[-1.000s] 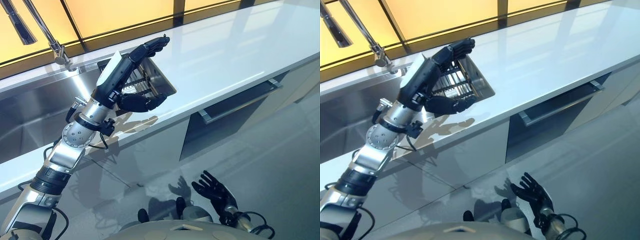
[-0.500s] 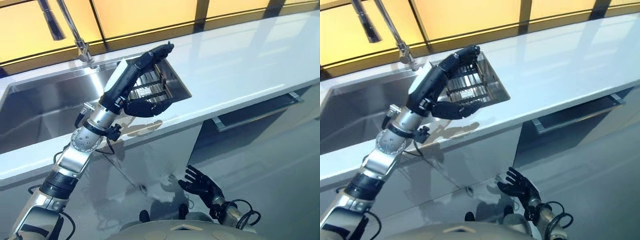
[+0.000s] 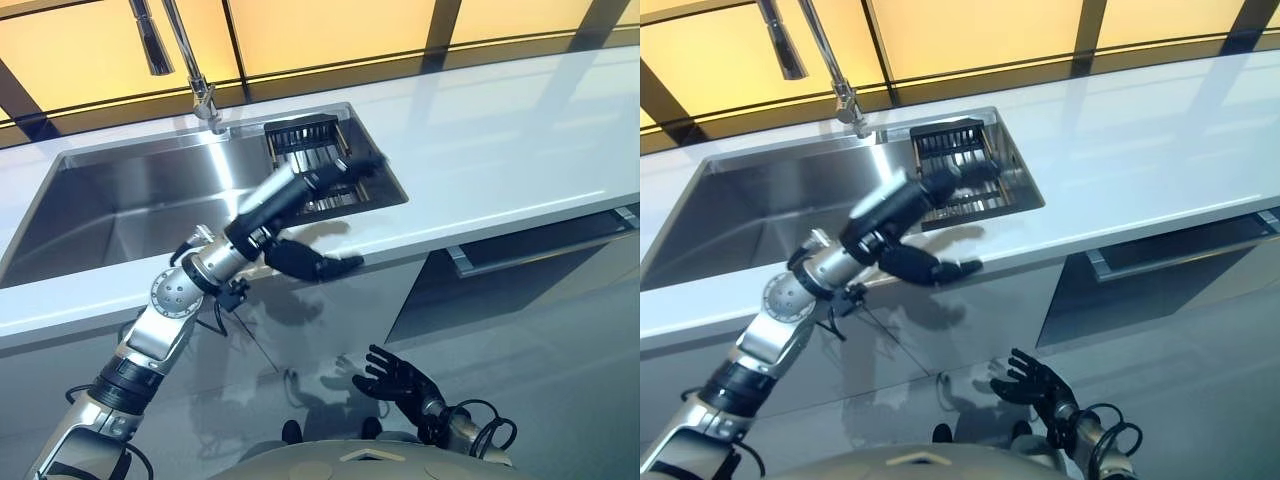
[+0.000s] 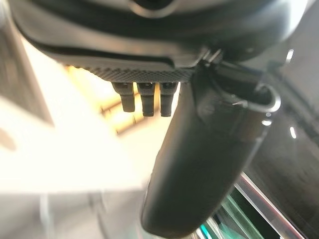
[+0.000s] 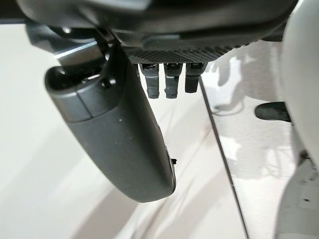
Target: Pick up plates and place into dishwasher.
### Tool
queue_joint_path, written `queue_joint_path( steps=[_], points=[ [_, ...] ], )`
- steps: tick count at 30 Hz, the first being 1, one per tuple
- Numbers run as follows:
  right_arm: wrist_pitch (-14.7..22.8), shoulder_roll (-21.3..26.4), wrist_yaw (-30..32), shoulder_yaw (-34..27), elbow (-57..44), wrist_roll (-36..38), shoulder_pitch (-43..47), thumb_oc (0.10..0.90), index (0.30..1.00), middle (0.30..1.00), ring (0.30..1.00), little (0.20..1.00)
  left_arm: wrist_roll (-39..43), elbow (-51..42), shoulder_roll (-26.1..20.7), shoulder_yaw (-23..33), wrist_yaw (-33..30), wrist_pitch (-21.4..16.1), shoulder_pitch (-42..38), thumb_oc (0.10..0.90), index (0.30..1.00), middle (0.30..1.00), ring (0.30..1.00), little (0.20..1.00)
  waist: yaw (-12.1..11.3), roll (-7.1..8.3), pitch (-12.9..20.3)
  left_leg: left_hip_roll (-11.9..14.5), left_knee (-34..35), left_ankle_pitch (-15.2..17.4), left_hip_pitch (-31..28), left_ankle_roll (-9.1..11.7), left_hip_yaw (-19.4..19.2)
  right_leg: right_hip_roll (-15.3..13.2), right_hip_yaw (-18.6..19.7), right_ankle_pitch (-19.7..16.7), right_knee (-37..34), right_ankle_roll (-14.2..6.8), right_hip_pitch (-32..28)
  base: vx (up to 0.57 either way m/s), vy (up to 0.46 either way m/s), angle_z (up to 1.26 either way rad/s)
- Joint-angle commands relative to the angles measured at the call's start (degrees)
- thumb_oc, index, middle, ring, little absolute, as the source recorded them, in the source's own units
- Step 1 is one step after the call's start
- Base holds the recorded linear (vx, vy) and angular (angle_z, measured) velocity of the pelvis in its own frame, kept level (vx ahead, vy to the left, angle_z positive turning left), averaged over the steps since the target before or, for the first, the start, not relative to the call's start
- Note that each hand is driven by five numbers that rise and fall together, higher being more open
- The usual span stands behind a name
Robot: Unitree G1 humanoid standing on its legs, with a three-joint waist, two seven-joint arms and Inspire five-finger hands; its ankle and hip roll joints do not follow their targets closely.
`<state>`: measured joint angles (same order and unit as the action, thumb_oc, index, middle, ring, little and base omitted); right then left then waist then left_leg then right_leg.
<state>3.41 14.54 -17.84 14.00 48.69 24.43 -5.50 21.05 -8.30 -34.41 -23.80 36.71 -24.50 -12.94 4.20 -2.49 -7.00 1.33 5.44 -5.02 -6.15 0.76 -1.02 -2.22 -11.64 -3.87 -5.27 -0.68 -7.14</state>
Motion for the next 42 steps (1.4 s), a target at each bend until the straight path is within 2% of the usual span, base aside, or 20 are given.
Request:
queue_joint_path(
  steps=[1, 6, 11, 12, 13, 15, 16, 19, 20, 21, 24, 25, 27, 30, 34, 35, 37, 38, 40, 42],
  points=[
    [2.16, 0.19, -2.25, -0.11, 1.49, -0.58, 5.91, 0.800, 0.900, 0.900, 0.900, 0.900, 8.11, -5.10, 0.83, -1.80, 6.70, 3.26, -4.63, 0.800, 0.900, 0.900, 0.900, 0.900, -0.05, 0.09, -0.23, -3.73, -0.58, 7.92, -4.00, -3.03, -3.98, 1.71, 2.80, 5.25, 4.01, -3.12, -0.04, 0.00, 0.000, 0.00],
    [1.49, 0.86, -2.47, -0.29, 3.03, -1.54, 6.65, 0.800, 0.900, 0.900, 0.900, 0.900, 11.83, -3.57, 2.03, -6.15, 12.31, 12.04, -2.81, 0.800, 0.900, 0.900, 0.900, 0.900, 0.28, -0.17, -0.66, -3.77, -0.60, 8.03, -4.06, -3.13, -4.08, 1.74, 3.07, 5.32, 4.31, -3.32, 0.11, 0.00, 0.000, 0.00],
    [1.06, 0.89, -2.18, -0.17, 3.51, -1.62, 7.18, 0.800, 0.900, 0.900, 0.900, 0.900, 14.83, -0.59, 5.25, -7.89, 15.56, 18.51, -0.52, 0.800, 0.900, 0.900, 0.900, 0.900, 0.56, -0.15, -1.16, -3.89, -0.59, 8.04, -4.04, -3.27, -4.06, 1.81, 3.53, 5.22, 4.48, -3.26, 0.33, 0.00, 0.000, 0.00],
    [1.12, 0.94, -2.31, -0.21, 3.95, -1.77, 7.43, 0.800, 0.900, 0.900, 0.900, 0.900, 17.98, 1.48, 7.28, -8.13, 17.79, 24.92, 0.65, 0.800, 0.900, 0.900, 0.900, 0.900, 0.71, -0.19, -1.31, -3.88, -0.57, 8.06, -4.03, -3.28, -4.23, 1.81, 3.76, 5.15, 4.54, -3.28, 0.46, 0.00, 0.000, 0.00],
    [0.96, 0.96, -2.50, -0.41, 4.24, -1.88, 7.65, 0.800, 0.900, 0.900, 0.900, 0.900, 19.40, 3.32, 9.21, -8.13, 19.86, 29.65, 1.56, 0.800, 0.900, 0.900, 0.900, 0.900, 0.79, -0.20, -1.41, -3.89, -0.57, 8.09, -4.02, -3.28, -4.37, 1.77, 3.88, 5.08, 4.60, -3.32, 0.56, 0.00, 0.000, 0.00],
    [0.75, 0.96, -2.74, -0.75, 4.66, -1.94, 7.94, 0.800, 0.900, 0.900, 0.900, 0.900, 20.60, 6.19, 11.45, -8.48, 19.52, 31.31, 2.72, 0.800, 0.900, 0.900, 0.900, 0.900, 0.99, -0.16, -1.54, -3.90, -0.50, 8.09, -4.07, -3.25, -4.59, 1.77, 4.10, 4.94, 4.71, -3.37, 0.70, 0.00, 0.000, 0.00],
    [0.57, 0.84, -2.79, -1.11, 4.96, -1.90, 8.05, 0.800, 0.900, 0.900, 0.900, 0.900, 20.24, 8.85, 13.08, -8.33, 18.52, 30.79, 3.64, 0.800, 0.900, 0.900, 0.900, 0.900, 1.06, -0.11, -1.56, -3.93, -0.44, 8.16, -4.09, -3.22, -4.79, 1.72, 4.24, 4.80, 4.65, -3.48, 0.81, 0.00, 0.000, 0.00],
    [0.22, 0.75, -3.01, -1.75, 5.19, -2.02, 7.81, 0.800, 0.900, 0.900, 0.900, 0.900, 18.52, 15.20, 13.78, -7.35, 14.36, 24.95, 5.56, 0.800, 0.900, 0.900, 0.900, 0.900, 1.13, 0.09, -1.59, -4.00, -0.44, 8.09, -3.89, -3.17, -5.04, 1.69, 4.62, 4.47, 4.62, -3.65, 1.17, 0.00, -0.002, -0.01],
    [0.14, 0.75, -2.97, -1.79, 5.17, -2.07, 7.74, 0.800, 0.900, 0.900, 0.900, 0.900, 18.31, 15.84, 13.91, -7.19, 13.70, 24.30, 5.75, 0.800, 0.900, 0.900, 0.900, 0.900, 1.12, 0.10, -1.58, -4.01, -0.44, 8.09, -3.88, -3.17, -5.07, 1.68, 4.64, 4.45, 4.62, -3.67, 1.20, 0.01, -0.004, -0.04],
    [-0.10, 0.88, -3.22, -2.39, 5.34, -2.82, 7.01, 0.800, 0.900, 0.900, 0.900, 0.900, 14.54, 21.96, 13.95, -5.86, 9.57, 17.95, 7.03, 0.800, 0.900, 0.900, 0.900, 0.900, 1.08, 0.30, -1.54, -4.09, -0.44, 8.14, -3.73, -3.23, -5.19, 1.70, 4.81, 4.39, 4.53, -3.72, 1.39, 0.00, -0.001, -0.06],
    [-0.77, 0.78, -3.22, -2.98, 5.67, -3.54, 6.31, 0.800, 0.900, 0.900, 0.900, 0.900, 7.42, 31.90, 14.19, -4.09, 3.12, 9.98, 8.61, 0.800, 0.900, 0.900, 0.900, 0.900, 0.73, 0.66, -1.43, -4.17, -0.44, 8.03, -3.50, -3.20, -5.18, 1.76, 4.66, 4.29, 4.38, -3.74, 1.50, 0.00, -0.001, -0.04],
    [-0.94, 0.67, -3.28, -3.15, 5.97, -3.85, 6.25, 0.800, 0.900, 0.900, 0.900, 0.900, 6.56, 35.38, 14.50, -3.27, 1.11, 9.19, 9.15, 0.800, 0.900, 0.900, 0.900, 0.900, 0.58, 0.78, -1.40, -4.21, -0.44, 7.90, -3.39, -3.18, -5.11, 1.76, 4.50, 4.24, 4.36, -3.72, 1.56, 0.00, 0.000, 0.00],
    [-0.72, 0.22, -3.66, -3.85, 7.53, -4.86, 6.01, 0.800, 0.900, 0.900, 0.900, 0.900, -0.22, 45.51, 15.64, 0.07, -3.41, 4.28, 10.65, 0.800, 0.900, 0.900, 0.900, 0.900, -0.12, 1.18, -1.11, -4.27, -0.44, 7.67, -3.10, -3.13, -4.93, 1.74, 3.89, 4.34, 4.29, -3.64, 1.55, 0.00, 0.000, 0.00],
    [-0.02, -0.28, -3.56, -4.15, 9.62, -5.32, 6.42, 0.800, 0.900, 0.900, 0.900, 0.900, -7.63, 53.58, 16.70, 1.98, -8.04, 0.01, 10.89, 0.800, 0.900, 0.900, 0.900, 0.900, -0.57, 1.51, -0.87, -4.28, -0.44, 7.49, -2.89, -3.08, -4.95, 1.73, 3.45, 4.49, 4.31, -3.58, 1.58, 0.00, 0.000, 0.00],
    [-0.10, -0.74, -3.21, -4.20, 12.56, -6.51, 6.86, 0.800, 0.900, 0.900, 0.900, 0.900, -11.55, 63.36, 17.79, 4.16, -14.23, 0.28, 10.71, 0.800, 0.900, 0.900, 0.900, 0.900, -0.99, 1.89, -0.27, -4.26, -0.44, 7.45, -2.81, -3.00, -4.86, 1.83, 2.96, 4.81, 4.18, -3.53, 1.36, 0.01, 0.001, 0.01],
    [-1.16, -1.00, -2.79, -3.98, 14.86, -7.94, 7.19, 0.800, 0.900, 0.900, 0.900, 0.900, -13.20, 68.22, 18.12, 4.60, -17.69, 2.55, 10.67, 0.800, 0.900, 0.900, 0.900, 0.900, -1.13, 2.04, 0.05, -4.25, -0.44, 7.44, -2.86, -2.91, -4.68, 1.86, 2.75, 5.13, 4.14, -3.44, 1.12, 0.03, 0.006, 0.00],
    [-1.48, -1.25, -2.18, -3.85, 16.46, -8.13, 7.29, 0.800, 0.900, 0.900, 0.900, 0.900, -13.61, 71.41, 18.53, 5.48, -19.08, 3.47, 10.88, 0.800, 0.900, 0.900, 0.900, 0.900, -1.28, 2.12, 0.31, -4.24, -0.46, 7.41, -2.87, -2.85, -4.53, 1.84, 2.62, 5.26, 4.05, -3.41, 0.96, 0.05, 0.009, 0.01],
    [-2.62, -1.50, -1.11, -4.27, 18.51, -7.79, 7.20, 0.800, 0.900, 0.900, 0.900, 0.900, -13.04, 75.33, 19.13, 7.44, -20.95, 6.27, 11.35, 0.800, 0.900, 0.900, 0.900, 0.900, -1.49, 2.17, 0.61, -4.23, -0.61, 7.49, -2.96, -2.81, -4.27, 1.78, 2.33, 5.53, 3.96, -3.28, 0.59, 0.05, 0.011, 0.02],
    [-3.09, -1.53, -0.76, -4.51, 18.93, -7.71, 7.15, 0.800, 0.900, 0.900, 0.900, 0.900, -12.28, 76.53, 19.35, 8.27, -21.95, 7.66, 11.61, 0.800, 0.900, 0.900, 0.900, 0.900, -1.54, 2.15, 0.67, -4.22, -0.68, 7.50, -2.99, -2.78, -4.18, 1.75, 2.21, 5.62, 3.96, -3.22, 0.48, 0.04, 0.012, 0.02],
    [-3.77, -1.88, 0.06, -5.39, 20.50, -7.01, 6.95, 0.800, 0.900, 0.900, 0.900, 0.900, -13.66, 79.40, 19.87, 11.20, -25.17, 11.71, 12.35, 0.800, 0.900, 0.900, 0.900, 0.900, -1.89, 2.16, 0.83, -4.21, -0.86, 7.54, -3.00, -2.66, -3.73, 1.64, 1.86, 5.89, 4.00, -3.05, 0.21, 0.03, 0.019, 0.03]
  ],
)
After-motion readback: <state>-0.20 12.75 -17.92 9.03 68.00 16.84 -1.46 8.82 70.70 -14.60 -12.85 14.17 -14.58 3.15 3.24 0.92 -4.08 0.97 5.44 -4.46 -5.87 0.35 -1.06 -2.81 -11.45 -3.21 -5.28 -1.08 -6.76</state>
